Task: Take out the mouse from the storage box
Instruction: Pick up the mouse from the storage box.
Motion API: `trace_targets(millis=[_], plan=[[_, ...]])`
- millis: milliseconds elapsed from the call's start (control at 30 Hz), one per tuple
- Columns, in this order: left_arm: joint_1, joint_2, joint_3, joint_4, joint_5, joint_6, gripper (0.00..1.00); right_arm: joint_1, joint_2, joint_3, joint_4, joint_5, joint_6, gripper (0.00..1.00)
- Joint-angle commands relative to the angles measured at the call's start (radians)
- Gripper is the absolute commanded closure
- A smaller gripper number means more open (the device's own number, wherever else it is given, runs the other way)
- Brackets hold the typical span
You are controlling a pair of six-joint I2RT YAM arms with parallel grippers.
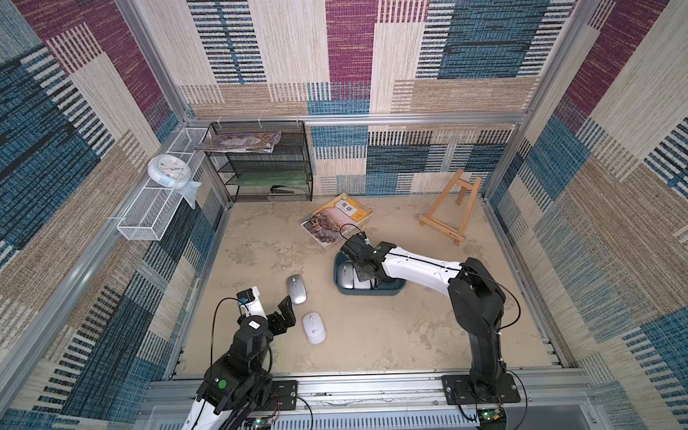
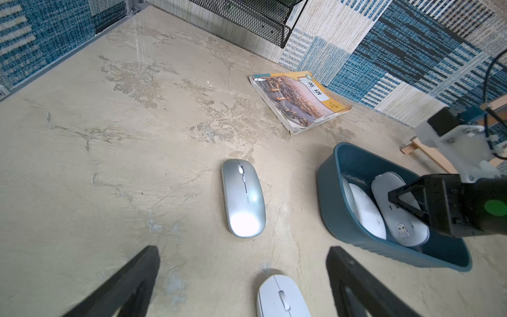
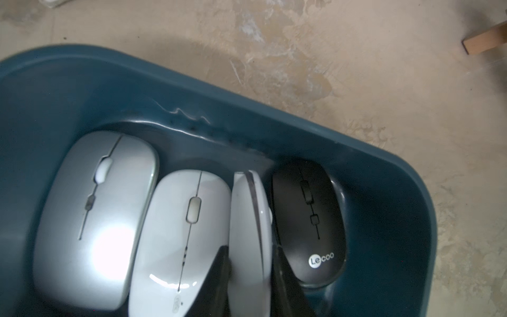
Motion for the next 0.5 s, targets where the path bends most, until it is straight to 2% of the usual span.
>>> trace_targets(millis=[0, 467], plan=[[0.001, 0.008, 0.0, 0.027, -0.006, 0.006, 0.01, 0.001, -0.025, -0.012, 0.011, -0.001, -0.003, 0.89], [0.001, 0.017, -0.002, 0.032, -0.001, 0.006, 0.01, 0.001, -0.161, -0.016, -0.029, 0.124, 0.004, 0.88]])
